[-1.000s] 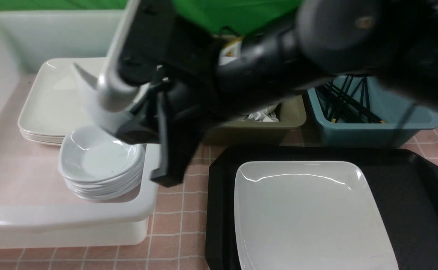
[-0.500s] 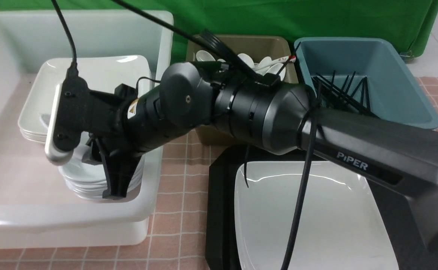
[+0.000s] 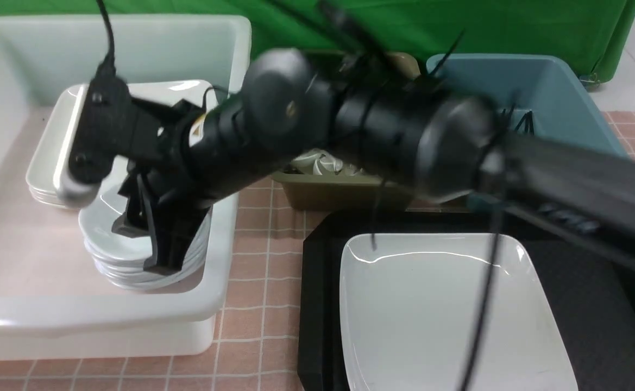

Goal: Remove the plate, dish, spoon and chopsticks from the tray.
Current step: Use the right arm to put the small plate into the large storage box on the left, then use the left arm to grab a plate from the dinner plate

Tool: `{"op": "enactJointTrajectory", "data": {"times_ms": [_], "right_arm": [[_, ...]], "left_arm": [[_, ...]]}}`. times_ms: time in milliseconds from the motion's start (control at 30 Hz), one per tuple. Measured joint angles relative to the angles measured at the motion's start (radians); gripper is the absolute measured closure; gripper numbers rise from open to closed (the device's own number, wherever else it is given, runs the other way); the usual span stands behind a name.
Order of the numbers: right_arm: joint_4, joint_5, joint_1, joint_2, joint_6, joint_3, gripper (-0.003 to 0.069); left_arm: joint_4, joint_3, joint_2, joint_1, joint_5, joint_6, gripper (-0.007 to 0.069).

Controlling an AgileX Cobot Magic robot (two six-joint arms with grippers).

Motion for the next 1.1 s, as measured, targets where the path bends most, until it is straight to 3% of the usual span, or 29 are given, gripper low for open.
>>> {"op": "enactJointTrajectory", "data": {"times_ms": [67,167,233,300,433,567,667,833,967,1100], "right_arm": [[-0.035,0.108,0.0,-0.075,0.105,0.0,0.0314],[-0.13,0.328,0.0,-0.201,0.276,0.0,0.0412],[-0.2,0.465,0.0,-0.286,0.354,-0.002,0.0512],[-0.285,0.523,0.0,-0.391,0.446,0.006,0.061],[-0.359,0.523,-0.022,-0.569,0.518,0.04,0.0629],[-0.37,0.523,-0.105,-0.727,0.575,0.135,0.0629],[-0.377,0.522,-0.233,-0.852,0.64,0.298,0.0629],[-0.378,0.492,-0.435,-0.991,0.711,0.603,0.0629],[-0.328,0.39,-0.603,-1.089,0.753,0.892,0.0629],[-0.264,0.356,-0.718,-1.147,0.776,1.051,0.0629]], "left_arm": [[0.0,0.0,0.0,0.0,0.0,0.0,0.0446],[-0.056,0.0,0.0,0.0,-0.005,-0.03,0.0444],[-0.194,0.0,0.0,0.0,-0.025,-0.086,0.0443],[-0.427,0.0,0.0,0.0,-0.049,-0.177,0.044],[-0.744,0.0,0.0,0.0,-0.095,-0.29,0.0435],[-0.855,0.0,0.0,0.0,-0.147,-0.339,0.0434],[-0.936,0.0,0.0,0.0,-0.143,-0.349,0.0434],[-0.962,-0.104,0.002,0.0,0.006,-0.304,0.0455],[-0.933,-0.372,0.154,0.0,0.264,-0.151,0.0585],[-0.843,-0.626,0.414,0.0,0.645,-0.051,0.062]]}}
